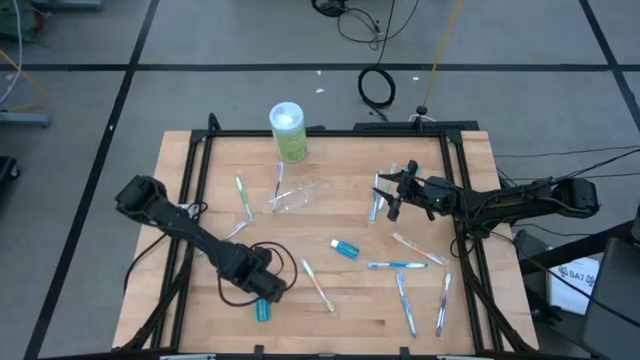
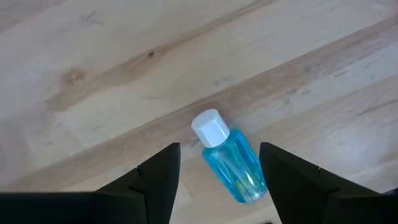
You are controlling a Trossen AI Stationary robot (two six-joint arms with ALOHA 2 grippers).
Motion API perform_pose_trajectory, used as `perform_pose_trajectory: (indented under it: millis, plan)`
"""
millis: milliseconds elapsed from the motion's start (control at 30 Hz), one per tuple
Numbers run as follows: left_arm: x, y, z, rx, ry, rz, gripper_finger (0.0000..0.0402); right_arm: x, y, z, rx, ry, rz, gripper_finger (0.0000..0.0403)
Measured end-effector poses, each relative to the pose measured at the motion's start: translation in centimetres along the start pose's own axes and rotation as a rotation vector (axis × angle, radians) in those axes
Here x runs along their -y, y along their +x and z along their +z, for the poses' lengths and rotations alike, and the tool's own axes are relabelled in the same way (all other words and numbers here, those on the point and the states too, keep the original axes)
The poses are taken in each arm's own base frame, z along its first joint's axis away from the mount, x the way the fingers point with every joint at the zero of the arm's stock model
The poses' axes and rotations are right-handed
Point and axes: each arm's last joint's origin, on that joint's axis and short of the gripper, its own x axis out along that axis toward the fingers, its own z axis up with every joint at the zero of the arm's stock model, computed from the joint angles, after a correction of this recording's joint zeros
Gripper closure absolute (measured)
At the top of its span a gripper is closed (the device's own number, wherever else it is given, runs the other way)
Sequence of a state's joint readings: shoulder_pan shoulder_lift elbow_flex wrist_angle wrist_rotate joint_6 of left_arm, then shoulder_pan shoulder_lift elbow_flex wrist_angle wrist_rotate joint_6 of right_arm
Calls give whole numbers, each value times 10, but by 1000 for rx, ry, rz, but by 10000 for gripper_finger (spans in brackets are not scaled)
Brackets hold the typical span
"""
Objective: Pick & Place toothbrushing station
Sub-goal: Put the bottom blue mouthwash into the transparent organizer
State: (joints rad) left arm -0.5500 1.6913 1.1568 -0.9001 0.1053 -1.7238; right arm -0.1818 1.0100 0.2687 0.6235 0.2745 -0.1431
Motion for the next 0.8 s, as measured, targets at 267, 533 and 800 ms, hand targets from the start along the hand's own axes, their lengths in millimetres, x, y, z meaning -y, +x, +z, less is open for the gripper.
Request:
perform_pose_trajectory:
  millis: [267,533,800]
  plan:
    - [-1,1,-9,77,-90,-16,209,0,0,0,0,0,0,206]
    - [-1,3,-10,96,-75,-37,225,0,0,0,0,0,0,206]
    - [1,9,-11,123,-60,-32,192,0,0,0,0,0,-1,206]
